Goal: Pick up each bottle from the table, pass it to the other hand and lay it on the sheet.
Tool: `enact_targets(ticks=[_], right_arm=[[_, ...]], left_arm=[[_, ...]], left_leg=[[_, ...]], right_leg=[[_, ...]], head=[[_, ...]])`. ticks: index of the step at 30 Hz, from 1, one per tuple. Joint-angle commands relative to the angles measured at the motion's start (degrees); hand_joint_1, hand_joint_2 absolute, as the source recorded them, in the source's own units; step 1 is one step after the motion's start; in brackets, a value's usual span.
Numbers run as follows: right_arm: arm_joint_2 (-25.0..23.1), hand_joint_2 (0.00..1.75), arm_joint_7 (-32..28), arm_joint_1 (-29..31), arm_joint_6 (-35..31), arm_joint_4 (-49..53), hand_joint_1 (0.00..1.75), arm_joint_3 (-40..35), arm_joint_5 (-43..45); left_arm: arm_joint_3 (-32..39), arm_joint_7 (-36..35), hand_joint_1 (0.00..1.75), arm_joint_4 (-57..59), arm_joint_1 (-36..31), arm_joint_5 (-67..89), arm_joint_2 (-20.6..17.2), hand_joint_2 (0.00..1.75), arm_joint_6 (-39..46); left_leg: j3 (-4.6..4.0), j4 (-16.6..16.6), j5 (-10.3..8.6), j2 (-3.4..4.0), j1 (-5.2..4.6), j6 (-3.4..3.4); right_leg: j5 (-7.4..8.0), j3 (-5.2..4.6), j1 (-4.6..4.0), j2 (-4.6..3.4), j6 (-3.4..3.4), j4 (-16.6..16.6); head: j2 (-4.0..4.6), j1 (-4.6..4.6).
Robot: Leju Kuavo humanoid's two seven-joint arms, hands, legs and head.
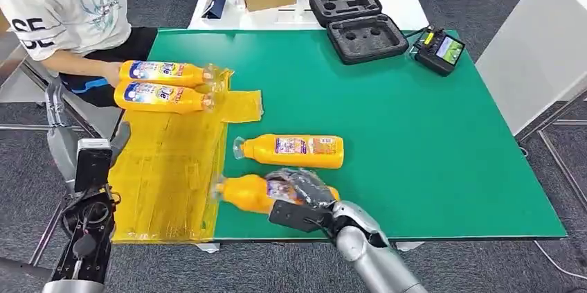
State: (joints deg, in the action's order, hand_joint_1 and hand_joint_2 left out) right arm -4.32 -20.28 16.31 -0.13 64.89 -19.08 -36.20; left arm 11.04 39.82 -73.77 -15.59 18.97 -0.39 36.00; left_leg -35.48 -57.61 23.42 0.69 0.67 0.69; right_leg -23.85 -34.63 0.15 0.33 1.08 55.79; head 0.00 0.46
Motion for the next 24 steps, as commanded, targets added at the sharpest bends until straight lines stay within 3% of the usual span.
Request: enact_targets(ticks=[1,7,18,24], right_arm=[[-1.7,1.75,-0.7,0.6,-0.3,-1.0,1.75,2.5,0.7],[-5.0,1.75,-9.3,0.0,-7.7,2.5,1.75,4.4,10.1],[-5.8,1.75,-15.2,-3.2,-14.8,10.0,1.75,4.3,16.6],[-6.0,1.75,-18.7,-4.4,-19.2,11.4,1.75,5.0,21.4]], left_arm=[[0.8,0.2,0.0,2.8,-2.1,-0.5,1.9,1.75,-0.1],[3.9,-0.1,0.0,-1.3,0.8,-10.4,3.5,1.75,-5.0],[8.8,-3.8,0.0,0.5,0.5,-29.9,4.7,1.75,-17.8],[7.8,-8.9,0.0,3.6,0.3,-41.0,4.0,1.75,-28.4]], left_leg=[[0.15,0.0,0.04,-0.13,-0.03,0.01],[0.08,0.0,0.08,-0.02,-0.05,-0.01],[0.07,0.0,0.06,-0.1,-0.04,0.0],[0.1,0.1,0.05,-0.13,-0.05,0.0]], right_leg=[[-0.08,0.17,0.03,0.08,0.01,0.0],[-0.07,0.1,0.04,-0.05,0.0,0.0],[-0.08,0.09,0.05,0.03,0.0,0.0],[-0.09,0.13,0.05,0.07,0.0,0.0]], head=[[0.0,0.0],[0.0,-0.02],[0.0,-0.02],[0.0,-0.05]])
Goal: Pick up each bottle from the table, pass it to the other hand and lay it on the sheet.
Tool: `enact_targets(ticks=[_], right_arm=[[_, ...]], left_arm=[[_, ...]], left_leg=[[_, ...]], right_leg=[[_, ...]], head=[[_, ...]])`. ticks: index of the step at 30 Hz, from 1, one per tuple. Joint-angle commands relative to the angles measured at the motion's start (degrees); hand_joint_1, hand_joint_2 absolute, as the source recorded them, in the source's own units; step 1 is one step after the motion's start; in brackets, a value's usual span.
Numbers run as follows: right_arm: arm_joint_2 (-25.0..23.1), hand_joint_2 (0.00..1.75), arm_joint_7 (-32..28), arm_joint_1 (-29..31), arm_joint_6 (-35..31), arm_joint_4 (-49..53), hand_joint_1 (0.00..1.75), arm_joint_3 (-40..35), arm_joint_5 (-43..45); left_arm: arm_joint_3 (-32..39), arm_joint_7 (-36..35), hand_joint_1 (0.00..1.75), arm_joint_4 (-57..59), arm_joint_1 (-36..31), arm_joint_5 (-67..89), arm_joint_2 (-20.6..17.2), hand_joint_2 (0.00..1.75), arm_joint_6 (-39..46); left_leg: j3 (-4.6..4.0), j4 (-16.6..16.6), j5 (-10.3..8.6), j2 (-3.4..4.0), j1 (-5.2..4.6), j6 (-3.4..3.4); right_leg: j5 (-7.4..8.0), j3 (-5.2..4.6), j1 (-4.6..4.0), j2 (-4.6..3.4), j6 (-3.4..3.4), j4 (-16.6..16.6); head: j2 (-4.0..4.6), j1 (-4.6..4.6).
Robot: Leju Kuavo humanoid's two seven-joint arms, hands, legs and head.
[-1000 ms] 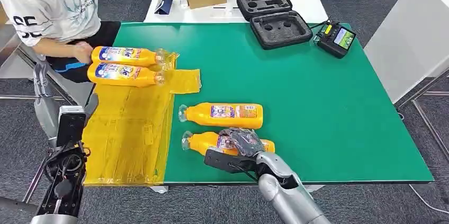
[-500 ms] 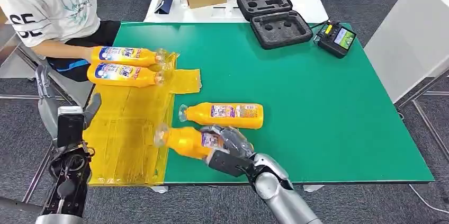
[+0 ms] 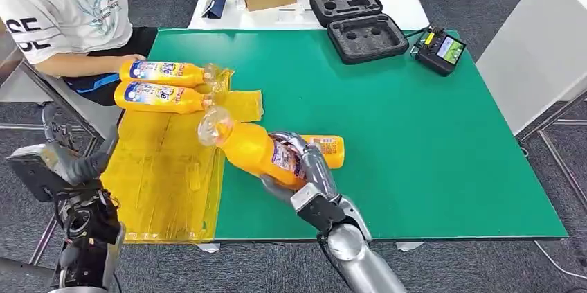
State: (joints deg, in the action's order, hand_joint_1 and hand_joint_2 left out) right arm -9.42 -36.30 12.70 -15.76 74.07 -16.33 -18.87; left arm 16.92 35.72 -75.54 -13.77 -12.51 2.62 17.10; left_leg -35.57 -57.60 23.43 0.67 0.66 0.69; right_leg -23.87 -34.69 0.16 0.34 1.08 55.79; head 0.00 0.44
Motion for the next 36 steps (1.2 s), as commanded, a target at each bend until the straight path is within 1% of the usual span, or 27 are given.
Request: enact_targets(ticks=[1,4,5,6,9,11,12,14,15,16,17,19,21,22,23,24,25,26,28,29,31,32,34,36], right_arm=[[-0.8,1.75,-2.8,-0.8,-3.7,2.1,1.75,2.3,4.2],[-0.6,1.75,-3.2,-0.7,-4.8,1.1,1.75,2.4,5.1],[-0.4,1.75,-3.3,-0.7,-4.7,0.3,1.71,2.4,5.3],[-0.4,1.75,-3.3,-0.5,-4.8,-0.3,1.75,2.5,5.5],[-0.3,1.75,-3.7,0.1,-4.9,-2.7,1.73,2.7,7.4],[-0.5,1.75,-3.7,0.3,-5.2,-3.1,1.75,2.7,7.8],[-0.5,1.75,-3.7,0.3,-5.2,-3.2,1.75,2.6,7.9],[-0.5,1.75,-3.7,0.3,-5.2,-3.2,1.75,2.6,7.9],[-0.5,1.75,-3.7,0.3,-5.2,-3.2,1.75,2.6,7.9],[-0.5,1.75,-3.7,0.4,-5.2,-3.3,1.75,2.6,7.9],[-0.5,1.75,-3.7,0.4,-5.2,-3.3,1.71,2.6,7.9],[-0.6,1.75,-3.7,0.5,-5.1,-4.2,1.68,2.7,8.8],[-0.6,1.75,-3.7,0.4,-4.9,-5.0,1.71,2.4,9.3],[-0.7,1.75,-3.7,0.4,-4.9,-5.4,1.71,2.3,9.5],[-0.7,1.75,-3.7,0.4,-4.8,-5.7,1.69,2.2,9.6],[-0.8,1.75,-3.7,0.4,-4.9,-6.0,1.71,2.1,9.6],[-0.8,1.75,-3.7,0.4,-4.9,-6.0,1.71,2.1,9.6],[-0.8,1.75,-3.7,0.4,-4.9,-6.0,1.71,2.1,9.6],[-0.7,1.75,-3.7,0.3,-4.9,-6.0,1.71,2.1,9.7],[-0.7,1.75,-3.7,0.3,-4.9,-6.0,1.71,2.1,9.7],[-0.7,1.75,-3.7,0.3,-4.9,-6.0,1.71,2.1,9.7],[-0.7,1.75,-3.7,0.3,-4.9,-6.0,1.71,2.1,9.7],[-0.8,1.75,-3.7,0.3,-4.5,-6.0,1.71,2.3,9.9],[-0.8,1.75,-3.7,0.2,-4.3,-5.9,1.69,2.4,9.8]], left_arm=[[1.6,-4.8,0.0,5.6,-1.6,-9.4,1.3,1.75,-9.3],[-1.3,-8.1,0.0,6.6,-1.3,-12.6,0.5,1.75,-16.3],[-3.1,-9.2,0.0,6.9,-1.3,-12.9,0.3,1.75,-18.6],[-3.8,-9.9,0.0,7.0,-1.3,-13.8,0.3,1.75,-20.1],[-9.7,-13.4,0.0,6.6,-0.6,-16.3,0.0,1.75,-26.3],[-11.4,-14.0,0.0,6.3,-0.6,-16.3,0.1,1.75,-27.5],[-11.6,-13.8,0.0,6.1,-0.6,-16.1,0.5,1.75,-27.2],[-11.6,-13.8,0.0,6.1,-0.6,-16.1,0.5,1.75,-27.2],[-11.6,-13.8,0.0,6.1,-0.6,-16.1,0.5,1.75,-27.2],[-11.6,-13.9,0.0,6.0,-0.7,-16.1,0.3,1.75,-27.2],[-11.6,-13.9,0.0,6.0,-0.7,-16.1,0.3,1.75,-27.2],[-14.2,-14.7,0.0,5.0,-0.3,-15.8,-0.5,1.75,-29.3],[-17.4,-14.5,0.0,3.2,0.2,-13.6,-0.7,1.75,-30.2],[-18.8,-14.0,0.0,2.2,0.4,-12.3,-1.0,1.75,-30.4],[-19.7,-13.6,0.0,1.4,0.7,-11.4,-1.1,1.75,-30.5],[-21.2,-13.2,0.0,0.1,1.2,-10.3,-1.5,1.75,-30.9],[-21.2,-13.2,0.0,0.1,1.2,-10.3,-1.5,1.75,-30.9],[-21.2,-13.2,0.0,0.1,1.2,-10.3,-1.5,1.75,-30.9],[-21.3,-13.2,0.0,-0.1,1.4,-10.3,-1.6,1.75,-31.0],[-21.3,-13.2,0.0,-0.1,1.4,-10.3,-1.6,1.75,-31.0],[-21.2,-13.2,0.0,-0.1,1.5,-10.3,-1.7,1.75,-31.0],[-21.2,-13.2,0.0,-0.1,1.5,-10.3,-1.7,1.75,-31.0],[-22.4,-12.2,0.0,-0.5,1.5,-9.0,-2.5,1.75,-32.0],[-23.6,-12.0,0.0,-1.2,1.4,-7.9,-2.8,1.75,-33.1]], left_leg=[[0.16,0.1,0.03,-0.09,-0.05,0.01],[0.18,0.1,0.03,-0.13,-0.04,0.0],[0.12,0.1,0.01,-0.11,-0.04,0.0],[0.32,0.1,0.06,-0.18,-0.06,0.0],[0.29,0.1,0.04,-0.27,-0.05,0.01],[0.13,0.1,0.01,-0.14,-0.04,0.01],[0.26,0.1,0.06,-0.2,-0.05,0.01],[0.09,0.1,0.01,-0.16,-0.03,0.01],[0.25,0.1,0.06,-0.2,-0.05,0.01],[0.12,0.1,0.03,-0.14,-0.03,0.0],[0.09,0.0,0.02,-0.12,-0.03,0.0],[0.21,0.1,0.07,-0.13,-0.04,-0.01],[0.3,0.1,0.09,-0.19,-0.03,-0.01],[0.1,0.0,0.03,-0.2,-0.01,0.0],[0.28,0.1,0.09,-0.26,-0.02,0.0],[0.21,0.0,0.08,-0.21,-0.02,0.01],[0.09,0.0,0.04,-0.14,-0.01,0.01],[0.2,0.0,0.09,-0.18,-0.02,0.01],[0.06,0.0,0.04,-0.18,-0.03,0.01],[0.21,0.1,0.1,-0.17,-0.04,0.01],[0.07,0.0,0.05,-0.13,-0.04,0.01],[0.22,0.1,0.1,-0.14,-0.04,-0.01],[0.07,0.0,0.05,-0.17,-0.01,-0.02],[0.19,0.1,0.1,-0.18,-0.03,-0.02]], right_leg=[[-0.06,0.16,0.05,0.04,0.0,0.0],[-0.07,0.2,0.04,0.08,0.0,0.0],[-0.04,0.13,0.04,0.07,0.01,0.0],[-0.12,0.33,0.07,0.11,0.0,-0.1],[-0.13,0.33,0.06,0.21,0.01,-0.1],[-0.05,0.15,0.05,0.1,0.01,-0.1],[-0.11,0.3,0.06,0.12,0.01,-0.1],[-0.04,0.11,0.04,0.07,0.01,0.0],[-0.1,0.28,0.06,0.08,0.01,-0.1],[-0.04,0.14,0.03,0.03,0.0,0.0],[-0.03,0.11,0.04,0.02,0.0,0.0],[-0.08,0.23,0.05,0.02,0.0,0.0],[-0.12,0.32,0.04,0.06,-0.01,0.0],[-0.05,0.14,0.02,0.09,0.0,0.0],[-0.13,0.33,0.03,0.12,0.01,-0.1],[-0.1,0.24,0.03,0.08,0.01,-0.1],[-0.04,0.1,0.02,0.03,0.01,0.0],[-0.1,0.23,0.03,0.04,0.02,0.0],[-0.04,0.1,0.03,0.02,0.01,0.0],[-0.09,0.25,0.04,-0.01,0.02,-0.1],[-0.04,0.1,0.03,-0.02,0.0,0.0],[-0.09,0.24,0.04,-0.04,-0.01,0.0],[-0.04,0.12,0.02,0.01,-0.02,0.0],[-0.1,0.22,0.05,0.0,-0.02,0.0]], head=[[0.0,0.0],[0.0,-0.02],[0.0,-0.02],[0.0,0.02],[0.0,-0.02],[0.0,0.0],[0.0,0.0],[0.0,0.0],[0.0,0.0],[0.0,0.0],[0.0,0.0],[0.0,0.0],[0.0,0.0],[0.0,0.0],[0.0,0.02],[0.0,0.0],[0.0,0.02],[0.0,0.02],[0.0,0.0],[0.0,0.0],[0.0,0.0],[0.0,0.0],[0.0,0.0],[0.0,0.02]])
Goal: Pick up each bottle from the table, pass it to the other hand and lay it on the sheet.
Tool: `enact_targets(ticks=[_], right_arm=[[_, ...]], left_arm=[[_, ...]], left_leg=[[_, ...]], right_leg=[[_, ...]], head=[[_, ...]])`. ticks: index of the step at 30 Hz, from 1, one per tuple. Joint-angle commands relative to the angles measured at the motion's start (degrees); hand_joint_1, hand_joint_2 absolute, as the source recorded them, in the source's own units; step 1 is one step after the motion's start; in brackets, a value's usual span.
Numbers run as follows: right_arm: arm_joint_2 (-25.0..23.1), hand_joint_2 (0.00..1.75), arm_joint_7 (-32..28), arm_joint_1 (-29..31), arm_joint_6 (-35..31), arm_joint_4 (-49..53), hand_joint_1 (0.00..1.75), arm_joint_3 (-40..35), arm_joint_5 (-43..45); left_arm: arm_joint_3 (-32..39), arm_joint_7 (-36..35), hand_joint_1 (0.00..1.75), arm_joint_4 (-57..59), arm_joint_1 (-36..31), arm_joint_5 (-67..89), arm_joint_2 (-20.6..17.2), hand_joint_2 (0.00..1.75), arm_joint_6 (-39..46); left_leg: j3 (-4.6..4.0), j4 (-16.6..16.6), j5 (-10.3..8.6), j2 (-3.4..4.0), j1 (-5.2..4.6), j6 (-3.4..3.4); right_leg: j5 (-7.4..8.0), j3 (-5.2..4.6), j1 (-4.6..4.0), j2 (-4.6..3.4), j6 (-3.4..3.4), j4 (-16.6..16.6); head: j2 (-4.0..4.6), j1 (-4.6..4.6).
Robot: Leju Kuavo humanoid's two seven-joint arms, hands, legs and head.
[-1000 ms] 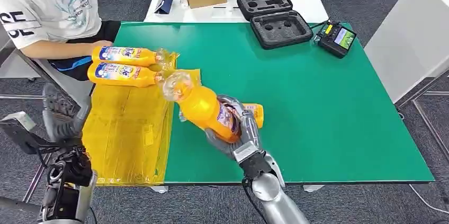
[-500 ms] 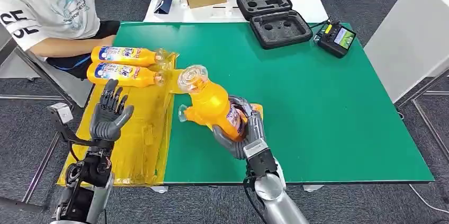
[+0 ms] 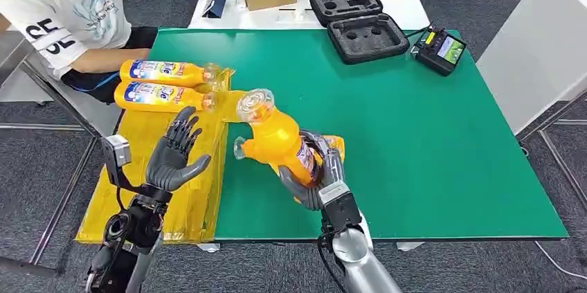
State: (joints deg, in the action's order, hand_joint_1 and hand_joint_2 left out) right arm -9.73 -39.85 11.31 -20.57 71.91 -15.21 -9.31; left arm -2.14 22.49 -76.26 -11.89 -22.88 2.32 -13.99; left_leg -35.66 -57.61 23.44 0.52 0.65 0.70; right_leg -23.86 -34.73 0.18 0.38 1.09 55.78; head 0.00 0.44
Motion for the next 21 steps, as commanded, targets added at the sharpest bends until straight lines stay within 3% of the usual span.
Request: enact_targets(ticks=[1,8,11,21], right_arm=[[-0.4,1.75,-0.2,1.5,0.7,-3.6,1.69,1.5,0.2],[-0.7,1.75,-0.2,0.5,2.1,-3.3,1.62,2.7,0.0],[-1.0,1.75,0.3,1.1,3.1,-5.0,1.68,2.0,-0.3],[-4.9,1.75,1.4,5.5,5.8,-18.6,1.73,-8.1,-5.1]], left_arm=[[-5.1,1.2,0.0,-0.9,-0.5,2.8,-2.5,1.75,-2.4],[-8.1,2.2,0.0,-5.0,1.6,7.3,-3.5,1.75,-7.0],[-10.0,3.6,0.0,-7.3,2.7,10.9,-3.6,1.75,-8.4],[-13.3,-0.8,0.0,-5.6,0.5,10.8,-3.1,1.75,-9.4]], left_leg=[[0.14,0.0,0.04,-0.03,0.01,-0.02],[0.25,0.1,0.08,-0.01,-0.01,0.0],[0.26,0.0,0.1,-0.02,-0.01,-0.01],[0.24,0.1,0.07,0.09,0.02,-0.04]], right_leg=[[-0.04,0.13,-0.01,-0.01,-0.01,0.0],[-0.09,0.22,0.01,-0.04,0.0,0.0],[-0.1,0.23,0.01,-0.04,-0.01,0.0],[-0.03,0.19,-0.02,-0.14,-0.03,0.0]], head=[[0.0,0.0],[0.0,0.0],[0.0,0.0],[0.0,0.0]])
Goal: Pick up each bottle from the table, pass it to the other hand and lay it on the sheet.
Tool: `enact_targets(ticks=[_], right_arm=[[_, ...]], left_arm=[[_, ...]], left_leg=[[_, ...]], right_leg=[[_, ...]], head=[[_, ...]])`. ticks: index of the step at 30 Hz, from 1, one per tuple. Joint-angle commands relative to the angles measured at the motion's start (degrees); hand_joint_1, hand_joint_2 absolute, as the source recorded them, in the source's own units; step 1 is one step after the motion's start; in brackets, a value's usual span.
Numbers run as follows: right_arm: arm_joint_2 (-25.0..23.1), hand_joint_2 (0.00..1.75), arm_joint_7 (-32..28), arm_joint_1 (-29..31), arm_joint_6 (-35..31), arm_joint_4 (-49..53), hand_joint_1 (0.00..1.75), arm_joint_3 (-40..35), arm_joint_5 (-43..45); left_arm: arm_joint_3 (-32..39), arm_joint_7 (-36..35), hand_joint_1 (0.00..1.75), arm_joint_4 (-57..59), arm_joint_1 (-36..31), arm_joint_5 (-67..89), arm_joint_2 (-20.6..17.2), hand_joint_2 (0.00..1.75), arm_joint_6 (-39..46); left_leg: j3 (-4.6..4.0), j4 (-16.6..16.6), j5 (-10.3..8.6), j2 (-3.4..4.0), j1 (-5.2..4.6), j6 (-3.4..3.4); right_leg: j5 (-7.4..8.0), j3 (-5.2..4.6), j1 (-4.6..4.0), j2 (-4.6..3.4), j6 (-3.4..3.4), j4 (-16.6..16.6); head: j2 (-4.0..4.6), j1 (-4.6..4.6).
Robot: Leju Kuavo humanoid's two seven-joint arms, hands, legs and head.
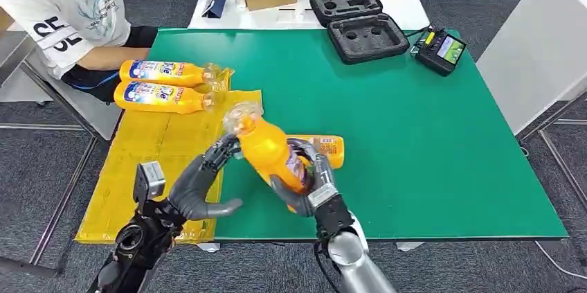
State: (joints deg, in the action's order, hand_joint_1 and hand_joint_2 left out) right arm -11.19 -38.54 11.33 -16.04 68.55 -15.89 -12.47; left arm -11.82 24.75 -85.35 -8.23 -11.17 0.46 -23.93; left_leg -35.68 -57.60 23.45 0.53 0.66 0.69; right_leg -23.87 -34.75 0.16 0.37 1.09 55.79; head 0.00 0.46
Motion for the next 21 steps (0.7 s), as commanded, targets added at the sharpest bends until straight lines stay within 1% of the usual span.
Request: enact_targets(ticks=[1,2,4,6,7,8,9,10,11,13,14,15,17,19,20,21], right_arm=[[-3.9,1.75,-0.4,5.9,1.3,-16.9,1.73,-8.3,-2.0],[-4.2,1.75,-0.4,6.1,1.5,-17.7,1.71,-8.7,-1.9],[-4.6,1.75,-0.7,6.7,1.9,-19.2,1.73,-9.3,-1.3],[-4.6,1.75,-0.7,6.7,1.9,-19.2,1.73,-9.3,-1.3],[-4.7,1.75,-0.6,7.0,2.3,-19.7,1.75,-9.3,-1.1],[-4.8,1.75,-0.4,7.1,2.7,-20.1,1.73,-9.4,-0.9],[-4.8,1.75,-0.4,7.2,2.9,-20.5,1.71,-9.7,-0.9],[-4.9,1.75,-0.3,7.3,3.1,-20.9,1.75,-10.0,-1.0],[-5.1,1.75,-0.3,7.3,3.1,-21.6,1.73,-10.3,-1.1],[-5.3,1.75,-0.7,7.5,3.1,-22.6,1.75,-10.6,-0.8],[-5.5,1.75,-1.0,7.7,3.1,-23.3,1.75,-11.0,-0.8],[-5.5,1.75,-1.0,7.7,3.1,-23.3,1.75,-11.0,-0.8],[-5.6,1.75,-1.2,7.6,2.9,-23.5,1.75,-11.1,-0.8],[-5.6,1.75,-1.2,7.7,3.0,-23.7,1.73,-11.3,-0.9],[-5.6,1.75,-1.2,7.7,3.0,-23.8,1.73,-11.5,-0.9],[-5.6,1.75,-1.2,7.6,2.9,-23.8,1.75,-11.5,-0.7]], left_arm=[[-3.5,-3.8,0.0,4.7,-3.6,-2.2,-1.3,1.75,0.6],[-3.7,-3.9,0.0,5.4,-4.0,-2.5,-1.6,1.75,0.6],[-3.9,-4.7,0.0,6.5,-4.4,-4.6,-1.8,1.75,0.2],[-3.9,-4.7,0.0,6.5,-4.4,-4.6,-1.8,1.75,0.2],[-4.0,-5.2,0.0,6.6,-4.3,-5.3,-1.9,1.75,0.5],[-4.2,-6.1,0.0,6.8,-4.3,-6.4,-2.1,1.75,1.2],[-4.2,-6.5,0.0,7.2,-4.3,-7.4,-2.3,1.75,1.6],[-3.8,-8.1,0.0,8.0,-4.2,-9.5,-2.1,1.75,2.1],[-3.7,-8.3,0.0,8.4,-4.1,-9.9,-2.5,1.75,2.8],[-3.7,-8.8,0.0,9.4,-4.1,-11.2,-2.9,1.75,4.1],[-3.6,-9.3,0.0,10.6,-4.5,-12.3,-3.1,1.75,4.8],[-3.6,-9.3,0.0,10.6,-4.5,-12.3,-3.1,1.75,4.8],[-3.7,-9.3,0.0,11.0,-4.8,-12.4,-3.2,1.75,4.9],[-3.8,-9.4,0.0,11.1,-5.0,-12.5,-3.1,1.75,5.2],[-3.8,-9.8,0.0,11.4,-5.3,-13.0,-2.9,1.75,5.8],[-4.0,-9.8,0.0,11.3,-5.4,-13.1,-3.0,1.75,6.2]], left_leg=[[0.17,0.1,0.02,0.04,0.01,-0.03],[0.33,0.1,0.05,0.04,0.01,-0.04],[0.2,0.1,0.01,0.01,0.03,-0.03],[0.3,0.1,0.05,0.0,0.02,-0.03],[0.15,0.1,0.0,0.01,0.03,-0.02],[0.32,0.1,0.06,-0.05,0.0,-0.02],[0.25,0.1,0.05,0.03,0.02,-0.02],[0.14,0.1,0.0,-0.03,0.03,-0.02],[0.34,0.1,0.06,-0.04,0.02,-0.02],[0.24,0.1,0.03,-0.03,0.0,-0.03],[0.4,0.1,0.07,-0.03,0.0,-0.04],[0.23,0.1,0.03,-0.02,0.0,-0.04],[0.32,0.1,0.06,-0.07,0.01,-0.04],[0.15,0.1,0.01,-0.05,0.01,-0.04],[0.32,0.1,0.06,-0.08,0.0,-0.04],[0.22,0.1,0.04,-0.08,0.02,-0.04]], right_leg=[[-0.01,0.13,-0.01,-0.07,-0.02,0.0],[-0.05,0.27,0.0,-0.1,-0.04,-0.1],[-0.02,0.14,-0.03,-0.04,-0.02,0.0],[-0.07,0.24,-0.03,-0.05,-0.02,0.0],[-0.02,0.1,-0.05,-0.04,-0.01,0.0],[-0.1,0.27,-0.02,0.0,-0.01,0.0],[-0.06,0.18,-0.05,-0.08,-0.01,0.0],[-0.03,0.1,-0.06,0.0,0.0,0.0],[-0.09,0.29,-0.04,-0.02,0.0,-0.1],[-0.06,0.19,-0.04,-0.01,-0.01,-0.1],[-0.1,0.34,-0.03,-0.03,-0.02,-0.1],[-0.05,0.18,-0.04,-0.02,-0.02,0.0],[-0.1,0.28,-0.04,0.01,-0.02,0.0],[-0.04,0.1,-0.05,0.01,-0.02,0.0],[-0.11,0.27,-0.03,0.02,-0.02,0.0],[-0.08,0.18,-0.05,0.03,-0.02,0.0]], head=[[0.0,-0.02],[0.0,0.02],[0.0,-0.02],[0.0,0.0],[0.0,-0.04],[0.0,0.0],[0.0,0.0],[0.0,-0.07],[0.0,-0.02],[0.0,-0.02],[0.0,-0.02],[0.0,-0.02],[0.0,-0.04],[0.0,-0.02],[0.0,-0.02],[0.0,-0.02]])
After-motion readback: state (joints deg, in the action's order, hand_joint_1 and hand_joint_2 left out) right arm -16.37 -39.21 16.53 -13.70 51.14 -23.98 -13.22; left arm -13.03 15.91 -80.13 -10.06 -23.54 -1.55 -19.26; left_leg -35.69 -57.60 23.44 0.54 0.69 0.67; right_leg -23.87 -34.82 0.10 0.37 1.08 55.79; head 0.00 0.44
